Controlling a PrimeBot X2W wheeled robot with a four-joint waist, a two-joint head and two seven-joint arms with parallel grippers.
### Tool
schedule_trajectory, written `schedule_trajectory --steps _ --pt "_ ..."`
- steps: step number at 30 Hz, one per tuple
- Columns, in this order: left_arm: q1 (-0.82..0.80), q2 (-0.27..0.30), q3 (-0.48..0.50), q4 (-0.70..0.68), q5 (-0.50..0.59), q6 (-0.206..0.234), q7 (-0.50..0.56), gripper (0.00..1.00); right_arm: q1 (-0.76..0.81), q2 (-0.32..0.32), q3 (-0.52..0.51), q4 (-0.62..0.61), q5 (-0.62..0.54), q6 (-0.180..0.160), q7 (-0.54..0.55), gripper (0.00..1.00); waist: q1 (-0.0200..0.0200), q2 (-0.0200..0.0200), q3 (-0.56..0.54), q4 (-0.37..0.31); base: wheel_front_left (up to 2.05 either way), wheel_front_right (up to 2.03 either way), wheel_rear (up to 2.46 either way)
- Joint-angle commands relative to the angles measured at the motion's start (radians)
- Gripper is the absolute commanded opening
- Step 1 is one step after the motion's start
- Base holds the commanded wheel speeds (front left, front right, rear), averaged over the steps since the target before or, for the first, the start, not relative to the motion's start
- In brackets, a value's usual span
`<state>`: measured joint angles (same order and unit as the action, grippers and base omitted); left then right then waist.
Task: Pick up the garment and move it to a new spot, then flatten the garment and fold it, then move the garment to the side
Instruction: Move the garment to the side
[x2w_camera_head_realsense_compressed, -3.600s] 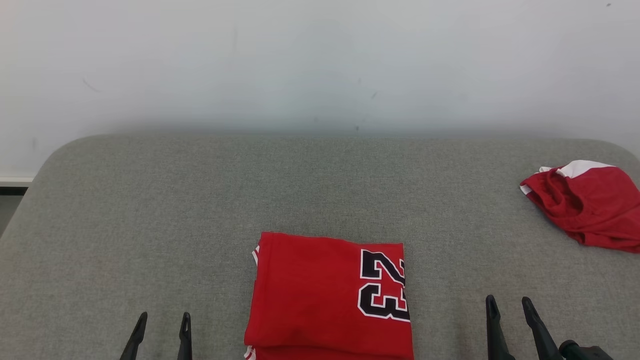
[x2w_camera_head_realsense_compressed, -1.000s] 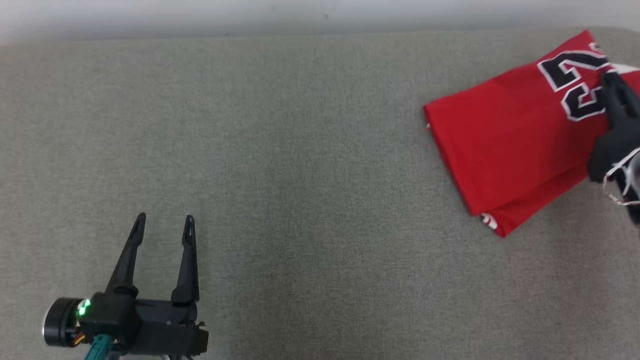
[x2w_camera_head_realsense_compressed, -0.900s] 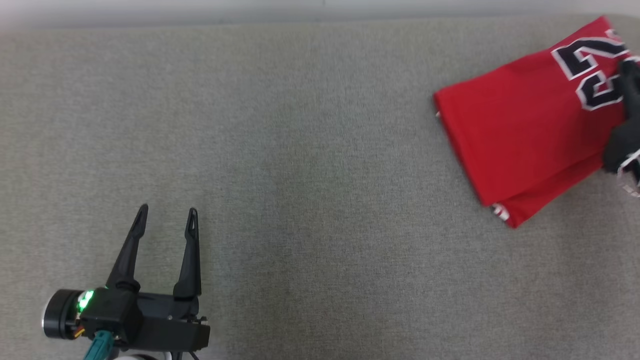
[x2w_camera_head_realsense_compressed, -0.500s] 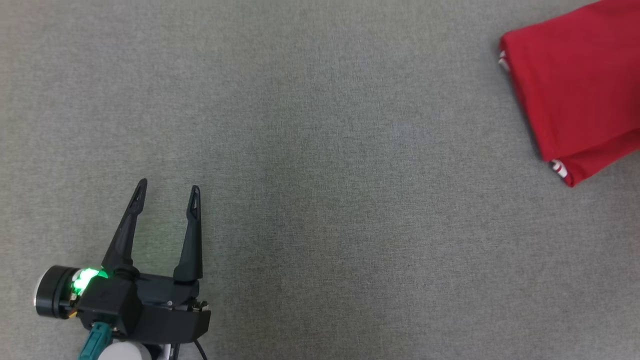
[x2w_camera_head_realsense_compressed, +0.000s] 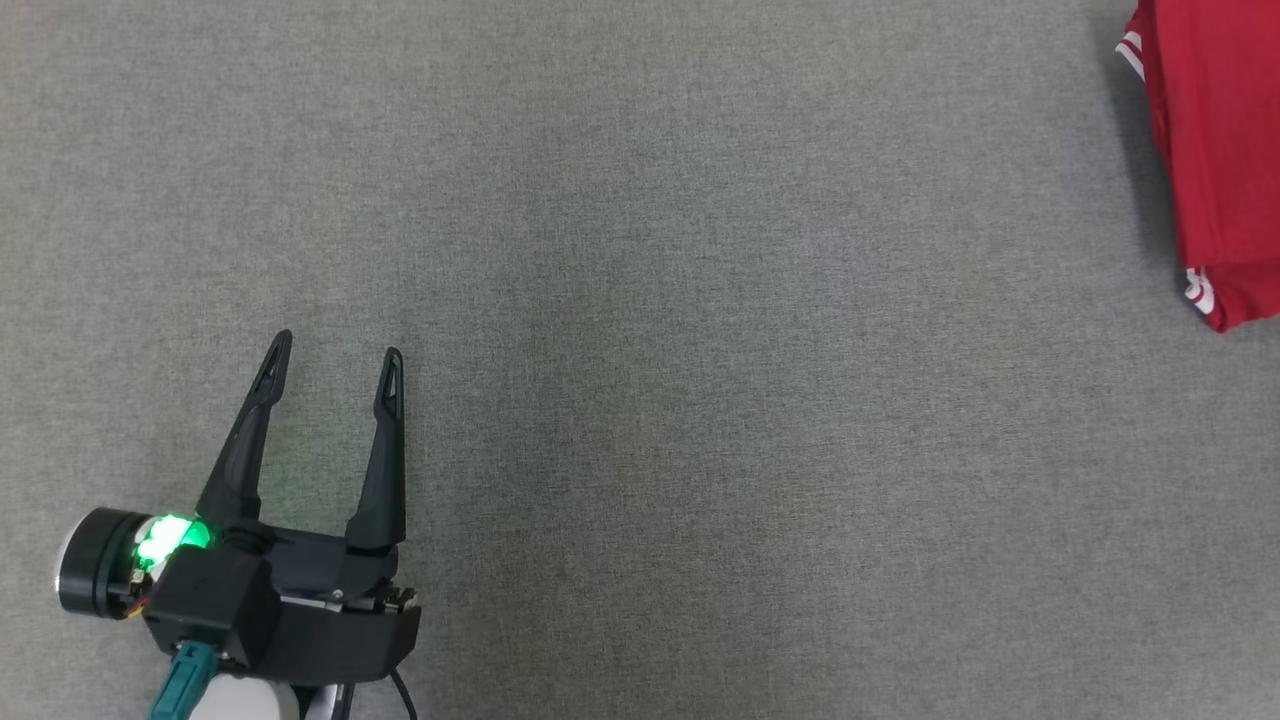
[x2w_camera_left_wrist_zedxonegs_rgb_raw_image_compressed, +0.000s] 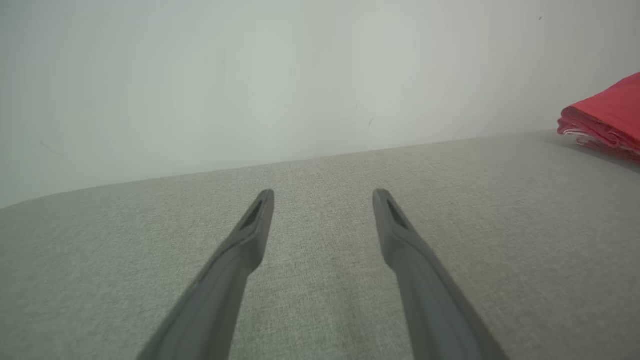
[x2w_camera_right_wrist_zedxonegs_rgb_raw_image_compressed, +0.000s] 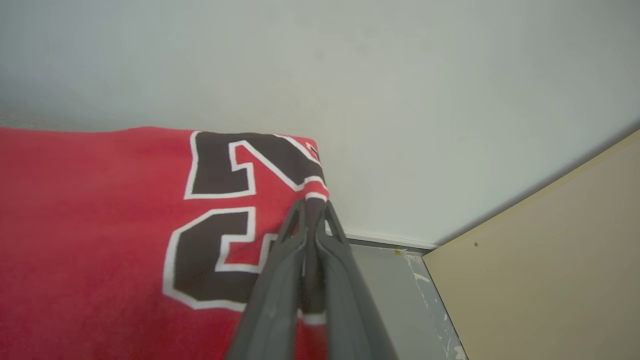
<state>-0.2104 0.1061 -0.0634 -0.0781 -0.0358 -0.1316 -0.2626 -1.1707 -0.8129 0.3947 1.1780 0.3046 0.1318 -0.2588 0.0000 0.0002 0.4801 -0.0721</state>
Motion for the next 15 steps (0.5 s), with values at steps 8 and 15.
schedule_trajectory --steps 8,15 --pt "-0.009 -0.009 0.007 0.009 0.007 0.004 -0.002 1.00 0.004 0.014 0.003 0.060 0.000 -0.002 0.029 1.00 0.0000 -0.0002 -0.014 0.006 0.00 0.00 0.00" --pt "0.040 -0.012 0.029 0.033 0.001 0.005 -0.002 1.00 0.008 0.050 -0.048 0.057 0.005 -0.002 -0.001 1.00 0.0000 -0.0002 -0.092 0.003 0.00 0.00 0.00"
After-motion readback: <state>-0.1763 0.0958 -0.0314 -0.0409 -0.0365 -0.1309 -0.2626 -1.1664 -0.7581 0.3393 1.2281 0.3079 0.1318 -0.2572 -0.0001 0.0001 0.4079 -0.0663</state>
